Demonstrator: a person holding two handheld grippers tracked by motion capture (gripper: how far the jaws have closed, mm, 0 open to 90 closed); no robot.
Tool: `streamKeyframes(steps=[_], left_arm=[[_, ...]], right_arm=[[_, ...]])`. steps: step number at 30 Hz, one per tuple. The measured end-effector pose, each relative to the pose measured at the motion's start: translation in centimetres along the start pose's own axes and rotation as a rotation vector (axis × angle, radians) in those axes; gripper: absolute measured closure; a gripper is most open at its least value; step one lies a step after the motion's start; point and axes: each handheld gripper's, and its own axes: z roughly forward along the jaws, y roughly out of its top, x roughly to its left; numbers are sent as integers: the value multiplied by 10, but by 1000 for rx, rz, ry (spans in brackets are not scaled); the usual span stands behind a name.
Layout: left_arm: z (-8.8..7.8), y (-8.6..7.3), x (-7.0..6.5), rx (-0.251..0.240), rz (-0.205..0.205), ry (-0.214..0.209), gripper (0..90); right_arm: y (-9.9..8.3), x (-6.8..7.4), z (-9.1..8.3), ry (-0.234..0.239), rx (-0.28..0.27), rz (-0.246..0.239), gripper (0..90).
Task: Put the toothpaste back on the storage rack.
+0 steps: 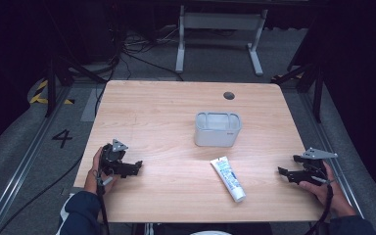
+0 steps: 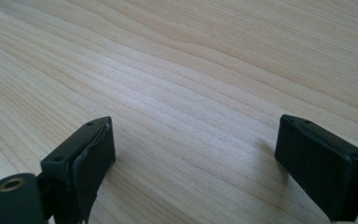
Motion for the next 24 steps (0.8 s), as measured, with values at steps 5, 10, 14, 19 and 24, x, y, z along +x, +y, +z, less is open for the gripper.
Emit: streamKeyframes(steps=[5,10,14,19,24], left_arm=[[-1,-1,-1,2,24,-33,1],[-1,-1,-1,6,27,-39,4],[0,0,2,4,54,-58,1],[0,0,2,11,51,-60,1],[0,0,3,10,53,-61,2]], right_arm=[[-2,1,-2,-7,1,6,128],[-1,1,-4,-17,17,16,127],[2,1,-4,-24,55,16,126],[7,3,-6,-3,93,-6,186],[13,9,-8,20,102,-13,212]])
